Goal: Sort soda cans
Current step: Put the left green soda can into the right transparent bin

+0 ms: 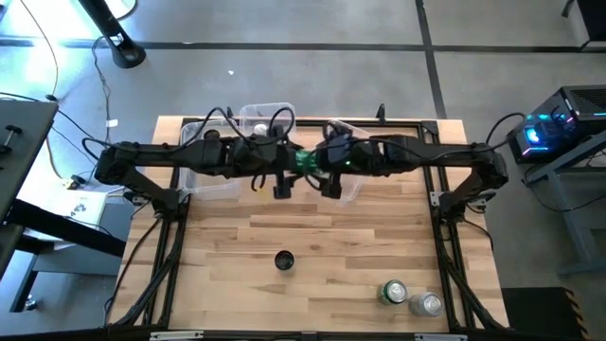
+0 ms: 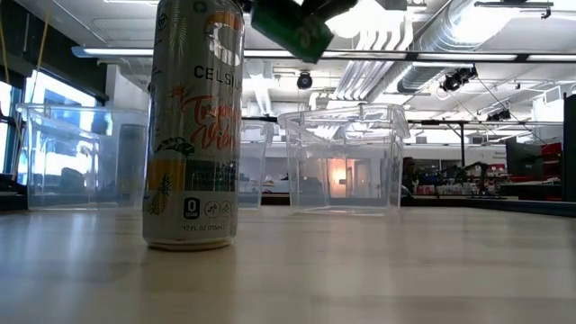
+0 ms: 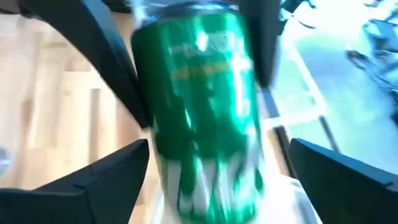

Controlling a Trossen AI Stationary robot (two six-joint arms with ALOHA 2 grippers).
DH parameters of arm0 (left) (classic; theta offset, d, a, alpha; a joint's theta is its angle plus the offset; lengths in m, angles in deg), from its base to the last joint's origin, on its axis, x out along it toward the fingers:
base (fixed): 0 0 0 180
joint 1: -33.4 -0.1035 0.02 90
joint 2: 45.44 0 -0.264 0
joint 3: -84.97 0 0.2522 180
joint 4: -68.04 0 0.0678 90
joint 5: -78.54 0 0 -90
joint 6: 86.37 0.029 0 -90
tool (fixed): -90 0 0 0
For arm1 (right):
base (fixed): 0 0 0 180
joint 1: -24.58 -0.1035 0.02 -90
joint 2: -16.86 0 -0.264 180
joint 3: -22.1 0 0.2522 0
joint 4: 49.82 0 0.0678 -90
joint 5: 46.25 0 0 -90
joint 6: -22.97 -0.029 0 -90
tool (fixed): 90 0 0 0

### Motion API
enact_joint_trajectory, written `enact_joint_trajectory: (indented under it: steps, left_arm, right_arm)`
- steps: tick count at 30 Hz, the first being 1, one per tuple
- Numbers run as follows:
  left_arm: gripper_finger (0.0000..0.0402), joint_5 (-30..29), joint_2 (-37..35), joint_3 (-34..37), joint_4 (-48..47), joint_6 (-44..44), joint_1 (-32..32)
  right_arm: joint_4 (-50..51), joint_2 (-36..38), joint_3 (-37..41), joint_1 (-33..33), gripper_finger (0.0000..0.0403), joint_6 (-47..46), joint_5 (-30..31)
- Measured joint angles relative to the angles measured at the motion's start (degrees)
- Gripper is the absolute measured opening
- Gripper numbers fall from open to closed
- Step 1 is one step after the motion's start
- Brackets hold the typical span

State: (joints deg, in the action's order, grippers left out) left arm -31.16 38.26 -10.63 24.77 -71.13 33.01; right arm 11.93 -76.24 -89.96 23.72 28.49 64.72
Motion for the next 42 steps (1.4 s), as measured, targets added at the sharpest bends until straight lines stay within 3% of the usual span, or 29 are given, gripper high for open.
enact_joint_trajectory:
  steps: [5, 10, 12, 16, 20, 27, 36, 42]
  left_arm:
    - [0.0302, -0.77, -2.33, 0.01, -4.55, -1.64, -1.41]
    - [0.0302, -0.19, -8.69, 0.48, -5.56, -7.22, -3.35]
    - [0.0302, 2.52, -12.54, 2.68, 0.05, -9.45, -4.63]
    - [0.0302, 11.66, -19.18, 10.78, 17.58, -14.79, -6.83]
    - [0.0302, 14.43, -22.51, 16.73, 28.80, -21.08, -7.24]
    - [0.0302, 17.83, -19.84, 18.46, 40.91, -24.20, -4.62]
    - [0.0302, 17.98, -16.86, 18.49, 44.38, -25.62, -3.44]
    - [0.0302, 17.73, -15.59, 18.49, 47.64, -25.66, -3.66]
  right_arm:
    - [1.53, 3.05, 0.00, 0.06, 0.0349, -0.06, 1.03]
    - [4.96, 8.45, 0.62, 0.17, 0.0347, -5.17, -0.31]
    - [2.47, 10.43, 1.96, 0.20, 0.0347, -6.71, -2.33]
    - [-12.66, 14.68, 5.51, 0.17, 0.0347, -7.13, -5.46]
    - [-26.83, 16.02, 7.56, 0.21, 0.0347, -7.09, -8.91]
    - [-37.10, 13.67, 7.76, 1.07, 0.0348, -8.47, -16.39]
    - [-37.33, 12.06, 7.74, 1.64, 0.0348, -11.03, -21.40]
    - [-37.16, 11.94, 7.74, 1.67, 0.0344, -10.04, -20.31]
